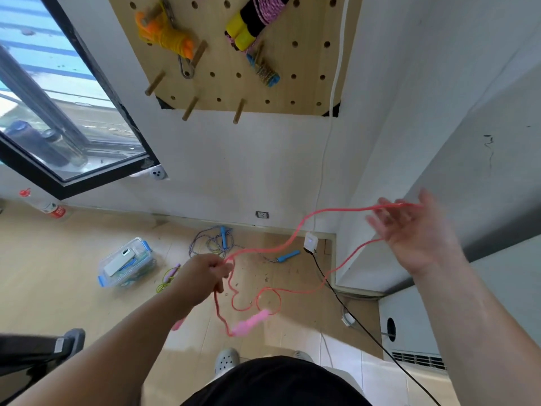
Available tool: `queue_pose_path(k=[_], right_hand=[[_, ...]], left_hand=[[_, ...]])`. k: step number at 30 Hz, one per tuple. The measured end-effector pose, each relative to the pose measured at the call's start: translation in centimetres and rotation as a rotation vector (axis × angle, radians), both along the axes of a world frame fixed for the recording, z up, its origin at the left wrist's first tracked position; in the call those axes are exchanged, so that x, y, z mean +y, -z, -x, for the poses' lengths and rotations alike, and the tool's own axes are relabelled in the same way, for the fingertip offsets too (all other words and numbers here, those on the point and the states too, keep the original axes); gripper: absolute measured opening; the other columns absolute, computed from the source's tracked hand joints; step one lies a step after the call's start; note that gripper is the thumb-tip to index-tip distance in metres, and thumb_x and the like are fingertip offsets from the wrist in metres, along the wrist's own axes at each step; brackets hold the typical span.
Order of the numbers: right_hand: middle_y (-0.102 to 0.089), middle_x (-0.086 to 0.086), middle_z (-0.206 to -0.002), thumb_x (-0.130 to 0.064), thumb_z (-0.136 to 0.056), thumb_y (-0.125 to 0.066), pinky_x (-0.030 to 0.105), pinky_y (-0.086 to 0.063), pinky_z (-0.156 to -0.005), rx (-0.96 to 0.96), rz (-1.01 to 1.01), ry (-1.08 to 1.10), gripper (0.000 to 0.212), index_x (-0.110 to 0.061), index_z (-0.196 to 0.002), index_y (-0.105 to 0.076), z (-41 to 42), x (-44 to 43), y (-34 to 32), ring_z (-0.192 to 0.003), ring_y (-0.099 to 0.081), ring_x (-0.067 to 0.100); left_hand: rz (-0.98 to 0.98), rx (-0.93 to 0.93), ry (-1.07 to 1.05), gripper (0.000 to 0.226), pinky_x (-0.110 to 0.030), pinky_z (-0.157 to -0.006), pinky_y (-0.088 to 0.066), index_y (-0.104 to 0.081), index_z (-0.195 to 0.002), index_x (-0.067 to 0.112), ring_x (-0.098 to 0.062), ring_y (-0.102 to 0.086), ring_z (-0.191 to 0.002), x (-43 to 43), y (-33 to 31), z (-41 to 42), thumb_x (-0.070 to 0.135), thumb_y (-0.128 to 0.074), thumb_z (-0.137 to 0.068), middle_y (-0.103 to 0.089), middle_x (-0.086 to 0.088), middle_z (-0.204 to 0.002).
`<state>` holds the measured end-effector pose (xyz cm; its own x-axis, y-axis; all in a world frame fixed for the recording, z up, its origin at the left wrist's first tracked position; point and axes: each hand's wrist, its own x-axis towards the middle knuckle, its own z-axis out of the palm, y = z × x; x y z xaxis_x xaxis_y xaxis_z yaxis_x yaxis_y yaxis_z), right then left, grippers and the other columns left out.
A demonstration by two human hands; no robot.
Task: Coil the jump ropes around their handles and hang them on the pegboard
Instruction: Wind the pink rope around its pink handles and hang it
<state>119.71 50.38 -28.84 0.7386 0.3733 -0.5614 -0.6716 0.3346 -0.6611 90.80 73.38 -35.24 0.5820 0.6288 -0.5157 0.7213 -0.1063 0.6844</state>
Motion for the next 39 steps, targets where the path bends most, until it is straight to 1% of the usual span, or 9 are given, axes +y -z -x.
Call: queue_pose_path(k=[6, 11, 16, 21, 26, 32, 34, 36, 39], right_hand=[[-0.071, 0.012, -0.120, -0.040, -0.079, -0.075, 0.044, -0.051, -0.097, -0.025, 0.200, -0.591, 0.054, -0.010, -0.122, -0.062, 8.6, 2.2, 3.9, -0.107, -0.066, 0.027], [-0.061, -0.016, -0.133, -0.042, -0.081, -0.079, 0.031, -0.048, -0.106, -0.402, 0.266, -1.222, 0.060, -0.035, -0.136, -0.057, 13.9, 3.4, 5.0, -0.119, -0.060, 0.000], [-0.060, -0.016, -0.124, -0.041, -0.097, -0.064, 0.007, -0.043, -0.083, -0.843, 0.360, -1.290, 0.041, -0.048, -0.136, -0.053, 13.9, 4.5, 5.0, -0.107, -0.059, -0.001], [-0.065, -0.013, -0.111, -0.028, -0.101, -0.056, 0.014, -0.041, -0.080, -1.052, 0.460, -1.347, 0.016, -0.033, -0.108, -0.069, 13.2, 4.8, 6.5, -0.097, -0.060, 0.000], [-0.074, 0.000, -0.089, -0.018, -0.107, -0.043, 0.043, -0.058, -0.086, -0.740, 0.489, -1.152, 0.023, -0.016, -0.095, -0.062, 12.5, 4.6, 6.6, -0.082, -0.072, 0.016], [-0.074, 0.022, -0.095, -0.017, -0.109, -0.036, 0.037, -0.058, -0.075, -0.419, 0.266, -0.850, 0.028, 0.003, -0.100, -0.054, 12.2, 6.2, 5.0, -0.075, -0.071, 0.027], [-0.073, 0.021, -0.091, -0.020, -0.109, -0.038, 0.034, -0.058, -0.068, -0.311, 0.165, -0.785, 0.028, -0.001, -0.099, -0.055, 12.5, 7.1, 4.0, -0.070, -0.068, 0.026], [-0.070, 0.025, -0.089, -0.024, -0.109, -0.039, 0.035, -0.057, -0.063, -0.235, 0.079, -0.705, 0.027, -0.004, -0.097, -0.054, 12.5, 7.9, 3.0, -0.064, -0.066, 0.027], [-0.070, 0.021, -0.083, -0.023, -0.108, -0.040, 0.033, -0.056, -0.060, -0.164, 0.017, -0.581, 0.025, -0.007, -0.094, -0.054, 11.9, 8.7, 1.7, -0.056, -0.063, 0.023]], left_hand=[[0.412, -0.384, -0.277, 0.025, -0.028, -0.046, -0.035, -0.061, -0.076, 0.006, -0.020, -0.042, -0.049, -2.4, -4.9, -3.3, 0.017, -0.060, -0.098, -0.053, -0.013, -0.061], [0.685, -0.455, -0.564, 0.027, -0.023, -0.040, -0.031, -0.057, -0.073, 0.009, -0.019, -0.040, -0.051, -3.9, -5.6, -5.8, 0.018, -0.057, -0.099, -0.048, -0.007, -0.056], [0.821, -0.460, -0.665, 0.024, -0.020, -0.038, -0.031, -0.054, -0.075, 0.011, -0.017, -0.038, -0.053, -3.0, -5.6, -6.6, 0.020, -0.058, -0.097, -0.047, -0.004, -0.057], [0.871, -0.449, -0.655, 0.023, -0.021, -0.040, -0.034, -0.056, -0.075, 0.013, -0.015, -0.042, -0.052, -2.6, -5.1, -6.0, 0.023, -0.063, -0.095, -0.050, -0.003, -0.059], [0.519, -0.386, -0.497, 0.024, -0.030, -0.056, -0.038, -0.069, -0.105, 0.010, -0.016, -0.046, -0.060, -2.8, -2.8, -4.3, 0.032, -0.067, -0.094, -0.069, -0.015, -0.088], [0.467, -0.379, -0.120, 0.060, -0.032, -0.083, -0.059, -0.058, -0.127, 0.021, -0.020, -0.072, -0.093, -5.0, -0.1, -2.8, 0.008, -0.086, -0.075, -0.069, -0.011, -0.111], [0.447, -0.434, 0.040, 0.062, -0.032, -0.089, -0.056, -0.059, -0.120, 0.016, -0.019, -0.068, -0.092, -5.0, -0.1, -3.2, 0.007, -0.090, -0.067, -0.068, -0.003, -0.098], [0.184, -0.325, 0.211, 0.051, -0.028, -0.086, -0.052, -0.065, -0.108, 0.019, -0.008, -0.063, -0.087, -4.7, -0.3, -3.6, 0.020, -0.090, -0.064, -0.064, 0.010, -0.087], [-0.018, -0.239, 0.192, 0.025, -0.024, -0.064, -0.045, -0.066, -0.081, 0.021, -0.005, -0.054, -0.065, -4.2, -0.7, -4.0, 0.021, -0.087, -0.067, -0.058, 0.014, -0.069]])
